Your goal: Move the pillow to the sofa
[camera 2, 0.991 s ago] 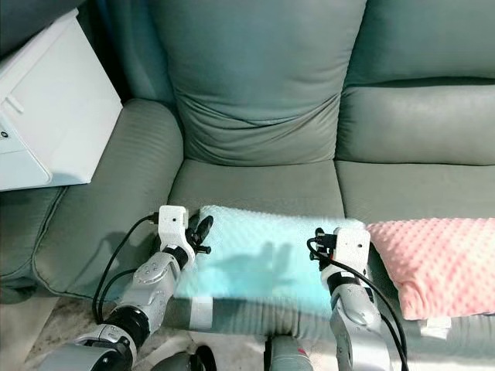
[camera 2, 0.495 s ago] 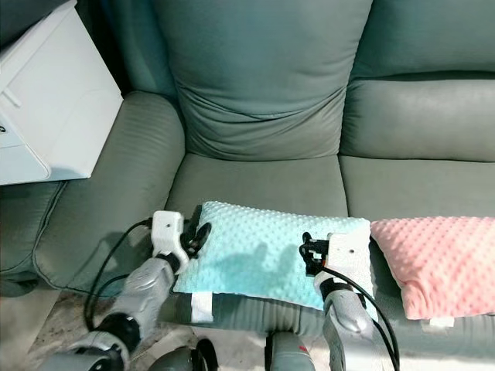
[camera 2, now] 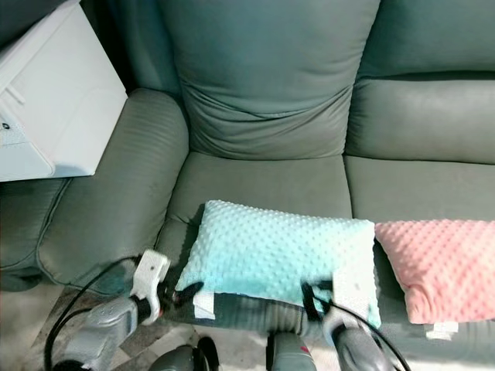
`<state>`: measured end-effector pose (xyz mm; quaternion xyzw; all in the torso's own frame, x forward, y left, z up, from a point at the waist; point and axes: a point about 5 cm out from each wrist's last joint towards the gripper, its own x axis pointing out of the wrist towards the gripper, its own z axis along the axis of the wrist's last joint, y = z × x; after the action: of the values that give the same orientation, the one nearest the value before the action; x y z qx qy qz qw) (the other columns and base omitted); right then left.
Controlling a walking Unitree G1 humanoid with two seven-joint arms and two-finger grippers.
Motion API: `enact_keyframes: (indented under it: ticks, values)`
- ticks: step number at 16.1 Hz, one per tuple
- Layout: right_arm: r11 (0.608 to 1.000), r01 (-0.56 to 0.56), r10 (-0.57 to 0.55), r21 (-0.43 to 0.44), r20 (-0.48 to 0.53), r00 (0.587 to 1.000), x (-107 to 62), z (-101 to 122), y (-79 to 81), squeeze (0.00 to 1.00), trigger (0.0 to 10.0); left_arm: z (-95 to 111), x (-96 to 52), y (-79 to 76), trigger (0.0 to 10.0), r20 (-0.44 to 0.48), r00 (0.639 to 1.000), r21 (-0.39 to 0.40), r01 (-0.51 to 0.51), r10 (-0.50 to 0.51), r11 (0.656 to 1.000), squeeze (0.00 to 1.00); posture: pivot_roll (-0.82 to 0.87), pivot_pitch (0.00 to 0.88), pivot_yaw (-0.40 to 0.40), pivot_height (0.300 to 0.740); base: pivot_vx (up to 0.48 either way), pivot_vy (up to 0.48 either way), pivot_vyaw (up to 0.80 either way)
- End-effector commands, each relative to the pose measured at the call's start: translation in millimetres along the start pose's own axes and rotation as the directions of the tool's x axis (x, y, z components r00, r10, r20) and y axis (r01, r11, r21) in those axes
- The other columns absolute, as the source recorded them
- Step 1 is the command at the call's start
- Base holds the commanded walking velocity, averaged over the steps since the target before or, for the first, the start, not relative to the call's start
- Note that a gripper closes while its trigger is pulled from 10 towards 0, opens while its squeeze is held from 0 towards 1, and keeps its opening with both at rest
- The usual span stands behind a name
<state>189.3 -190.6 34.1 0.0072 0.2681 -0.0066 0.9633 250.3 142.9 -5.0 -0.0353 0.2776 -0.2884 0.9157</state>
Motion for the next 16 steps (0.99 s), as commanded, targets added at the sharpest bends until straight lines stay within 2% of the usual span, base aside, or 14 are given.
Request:
enact_keyframes:
  ticks: [1,3,5,7,8,9,10,14,15,16]
  values:
    - [0.999,-0.031,0.031,0.009,-0.049,0.998,-5.1,-6,4.4,1.00,10.0,-7,-5.5,0.4,10.0,-0.044,0.999,-0.006,0.024,-0.024,1.000,1.00,-0.19,0.247,0.110,0.740,0.000,0.000,0.00]
    - [0.997,-0.072,0.074,0.019,-0.105,0.992,-10.7,-16,7.5,1.00,10.0,-15,-8.1,-3.0,10.0,-0.116,0.991,-0.001,0.067,-0.067,0.998,1.00,-0.19,0.244,0.103,0.740,0.000,0.000,0.00]
    - [0.998,-0.051,0.054,0.023,-0.136,0.989,-12.0,-27,0.9,1.00,10.0,-27,-12.5,-12.3,10.0,-0.194,0.976,0.010,0.104,-0.100,0.995,1.00,-0.19,0.244,0.106,0.740,0.000,0.000,0.00]
    - [0.989,-0.144,0.147,0.029,-0.163,0.976,-12.5,-41,6.0,1.00,10.0,-34,-12.4,-17.1,10.0,-0.228,0.968,0.043,0.120,-0.107,0.992,1.00,-0.19,0.249,0.106,0.740,0.000,0.000,0.00]
    - [0.984,-0.175,0.176,0.023,-0.169,0.970,-12.8,-45,6.7,1.00,10.0,-35,-11.1,-17.4,10.0,-0.231,0.968,0.057,0.111,-0.095,0.992,1.00,-0.18,0.251,0.105,0.740,0.000,0.000,0.00]
    - [0.983,-0.185,0.177,-0.021,-0.195,0.965,-10.0,-52,3.8,1.00,10.0,-34,-6.4,-17.8,10.0,-0.223,0.972,0.071,0.088,-0.071,0.994,1.00,-0.18,0.260,0.104,0.740,0.000,0.000,0.00]
    - [0.982,-0.188,0.184,-0.002,-0.192,0.964,-6.5,-53,2.9,1.00,10.0,-30,-0.9,-20.1,10.0,-0.209,0.977,0.079,0.069,-0.051,0.994,1.00,-0.19,0.263,0.104,0.740,0.000,0.000,0.00]
    - [0.975,-0.218,0.206,-0.043,-0.193,0.959,3.2,-57,2.0,1.00,10.0,-26,9.4,-25.2,10.0,-0.202,0.979,0.103,0.061,-0.039,0.993,1.00,-0.19,0.274,0.111,0.740,0.000,0.000,0.00]
    - [0.975,-0.207,0.191,-0.075,-0.177,0.965,16.6,-59,-3.6,1.00,10.0,-21,19.3,-24.0,10.0,-0.178,0.984,0.132,0.007,0.017,0.991,1.00,-0.18,0.280,0.116,0.740,0.000,0.000,0.00]
    - [0.978,-0.192,0.176,-0.081,-0.170,0.970,22.9,-57,-6.2,1.00,10.0,-20,22.8,-22.1,10.0,-0.176,0.983,0.152,-0.027,0.054,0.988,1.00,-0.18,0.284,0.116,0.740,0.000,0.000,0.00]
